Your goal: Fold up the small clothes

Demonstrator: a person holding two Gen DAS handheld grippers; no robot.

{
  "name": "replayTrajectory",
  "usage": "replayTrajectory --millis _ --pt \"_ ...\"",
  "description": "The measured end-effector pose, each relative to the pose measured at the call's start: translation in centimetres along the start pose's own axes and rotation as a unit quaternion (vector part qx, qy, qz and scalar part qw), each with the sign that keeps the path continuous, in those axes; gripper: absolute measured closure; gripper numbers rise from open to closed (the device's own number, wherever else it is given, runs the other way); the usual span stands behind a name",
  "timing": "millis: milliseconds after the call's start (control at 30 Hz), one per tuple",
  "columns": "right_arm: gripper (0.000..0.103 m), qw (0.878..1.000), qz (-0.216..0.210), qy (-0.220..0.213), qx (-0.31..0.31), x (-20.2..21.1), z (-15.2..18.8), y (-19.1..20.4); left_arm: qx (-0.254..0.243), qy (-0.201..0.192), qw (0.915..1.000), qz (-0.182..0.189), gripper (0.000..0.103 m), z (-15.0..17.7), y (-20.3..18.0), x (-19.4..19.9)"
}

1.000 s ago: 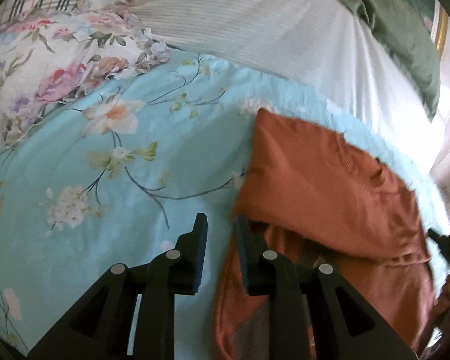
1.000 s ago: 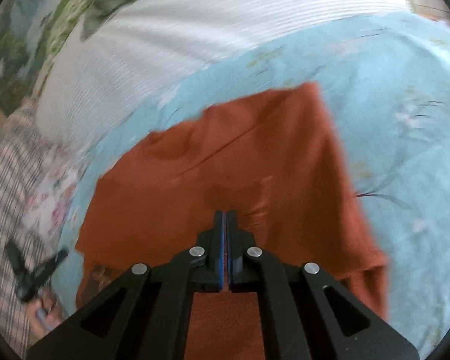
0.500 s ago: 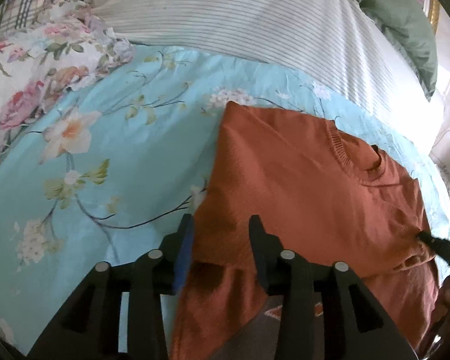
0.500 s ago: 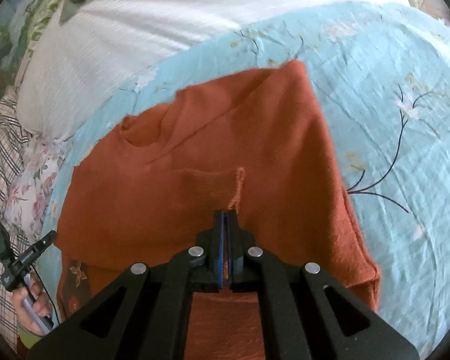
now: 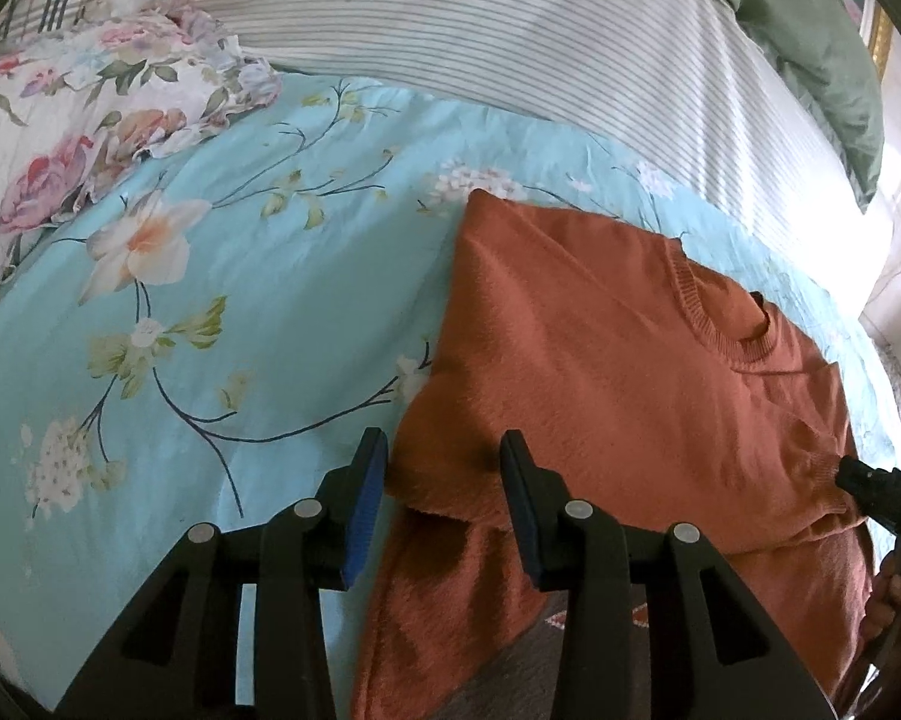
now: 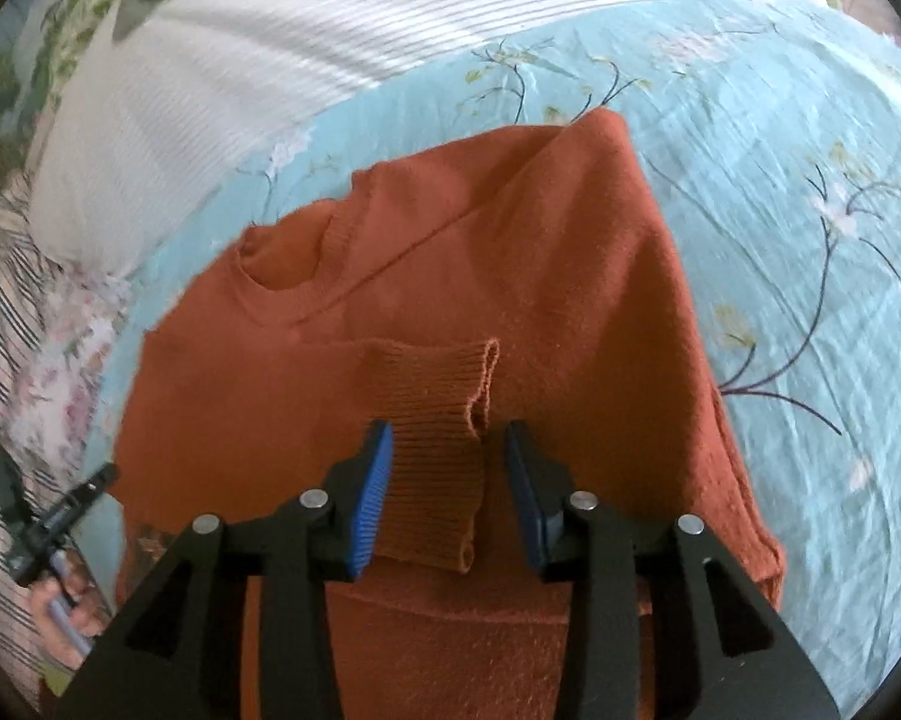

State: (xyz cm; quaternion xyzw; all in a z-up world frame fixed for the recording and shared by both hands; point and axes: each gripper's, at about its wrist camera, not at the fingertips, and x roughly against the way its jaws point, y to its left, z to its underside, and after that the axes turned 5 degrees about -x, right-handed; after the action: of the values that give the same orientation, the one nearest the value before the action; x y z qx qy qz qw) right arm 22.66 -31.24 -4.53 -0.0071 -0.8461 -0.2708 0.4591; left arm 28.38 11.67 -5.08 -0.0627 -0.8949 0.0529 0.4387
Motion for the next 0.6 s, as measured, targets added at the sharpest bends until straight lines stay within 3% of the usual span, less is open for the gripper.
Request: replayTrajectory --millis 67,100,133,200,300,367,467,600 --pt "0.066 1.0 0.001 0.0 0.009 -0.6 -0.2 0.4 -0.002 0.001 1.0 -0.005 0.064 0.0 -0.1 -0.2" --pt "0.075 1.0 0.002 0.001 0.017 -0.8 -0.3 0.6 -0.003 0.002 1.0 -0.005 0.064 -0.1 -0.1 -0.3" --pt "0.095 1.0 -0.002 0.005 0.022 -1.0 -0.4 0.9 -0.003 0.002 1.0 -0.005 0.064 -0.1 -0.1 -0.3" --pt "0.095 1.0 -0.02 -0.007 0.022 -0.1 -0.7 1.3 -0.002 0.003 1.0 -0.004 0.064 -0.3 -0.1 -0.5" --pt "0.095 0.996 -0.052 -0.072 0.03 4.2 -1.1 2.3 -0.005 0.004 1.0 -0.003 0.064 -0.7 -0.2 -0.3" --pt "0.095 0.994 -0.035 -0.098 0.032 5.7 -1.4 2.2 -0.011 -0.002 0.9999 -0.001 0.064 -0.9 -0.4 -0.1" --pt "0.095 0.998 0.005 -0.067 0.01 3.7 -1.6 -0.2 -0.023 0.006 0.9997 -0.002 0.064 -0.8 -1.1 -0.5" --pt "0.095 0.999 0.007 -0.03 -0.01 1.4 -0.9 -1.8 -0.043 0.033 0.9983 -0.02 0.063 -0.2 -2.0 -2.4"
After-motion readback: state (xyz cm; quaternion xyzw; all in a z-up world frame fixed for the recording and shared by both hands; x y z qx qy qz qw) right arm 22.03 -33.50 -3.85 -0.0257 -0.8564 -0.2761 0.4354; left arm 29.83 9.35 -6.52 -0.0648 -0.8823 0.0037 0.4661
